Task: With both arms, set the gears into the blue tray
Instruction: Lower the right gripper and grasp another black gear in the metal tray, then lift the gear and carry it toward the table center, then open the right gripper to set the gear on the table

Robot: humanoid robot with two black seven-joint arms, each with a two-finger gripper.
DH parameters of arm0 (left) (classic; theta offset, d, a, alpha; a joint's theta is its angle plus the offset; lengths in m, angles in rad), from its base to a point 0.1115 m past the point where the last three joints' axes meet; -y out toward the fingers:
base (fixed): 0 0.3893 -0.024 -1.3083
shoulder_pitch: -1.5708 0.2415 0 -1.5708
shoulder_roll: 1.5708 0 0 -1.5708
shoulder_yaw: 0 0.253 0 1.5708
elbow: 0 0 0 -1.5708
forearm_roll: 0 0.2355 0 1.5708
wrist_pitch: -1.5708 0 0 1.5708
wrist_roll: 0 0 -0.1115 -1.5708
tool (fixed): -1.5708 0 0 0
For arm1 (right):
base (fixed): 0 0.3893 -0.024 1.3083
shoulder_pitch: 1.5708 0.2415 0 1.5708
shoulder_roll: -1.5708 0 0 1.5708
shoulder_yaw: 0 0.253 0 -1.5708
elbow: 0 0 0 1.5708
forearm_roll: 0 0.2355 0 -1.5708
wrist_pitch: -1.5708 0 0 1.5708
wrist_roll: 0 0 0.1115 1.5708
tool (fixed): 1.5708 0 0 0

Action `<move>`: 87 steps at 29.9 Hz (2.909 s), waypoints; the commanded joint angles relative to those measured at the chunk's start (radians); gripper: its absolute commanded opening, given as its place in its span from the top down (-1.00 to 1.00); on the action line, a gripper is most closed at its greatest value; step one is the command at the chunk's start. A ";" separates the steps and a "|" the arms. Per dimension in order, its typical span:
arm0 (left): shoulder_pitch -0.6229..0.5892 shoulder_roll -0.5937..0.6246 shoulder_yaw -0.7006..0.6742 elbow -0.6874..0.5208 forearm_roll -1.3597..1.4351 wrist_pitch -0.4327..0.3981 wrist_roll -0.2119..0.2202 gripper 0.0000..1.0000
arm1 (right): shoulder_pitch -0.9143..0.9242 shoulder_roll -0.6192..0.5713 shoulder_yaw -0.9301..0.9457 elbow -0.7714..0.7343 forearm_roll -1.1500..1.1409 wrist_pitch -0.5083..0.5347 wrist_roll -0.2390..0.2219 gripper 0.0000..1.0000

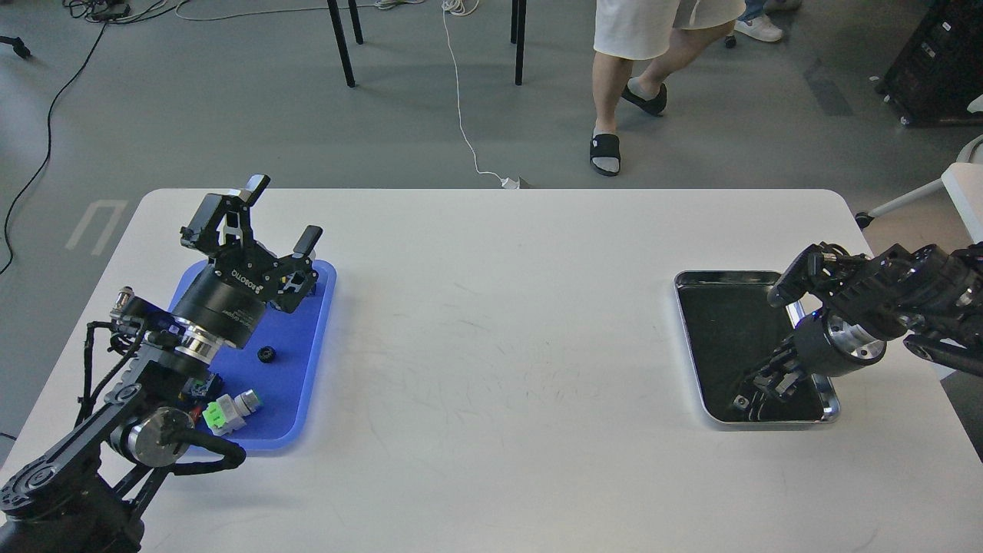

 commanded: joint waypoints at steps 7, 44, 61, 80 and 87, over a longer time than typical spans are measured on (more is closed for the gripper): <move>0.000 0.003 0.000 0.000 0.000 -0.001 0.001 -0.96 | 0.003 0.002 0.001 0.006 0.000 0.000 0.000 0.76; 0.000 0.009 -0.001 -0.038 0.000 0.001 0.002 -0.96 | 0.327 0.617 -0.166 -0.072 0.475 -0.032 0.000 0.71; 0.017 0.010 -0.017 -0.043 -0.002 -0.001 0.000 -0.96 | 0.253 0.617 -0.237 -0.077 0.569 -0.097 0.000 0.68; 0.031 0.009 -0.018 -0.044 -0.002 -0.001 0.000 -0.96 | 0.152 0.617 -0.236 -0.154 0.646 -0.181 0.000 0.51; 0.032 0.010 -0.029 -0.051 -0.002 -0.001 0.002 -0.96 | 0.152 0.617 -0.236 -0.154 0.689 -0.184 0.000 -0.08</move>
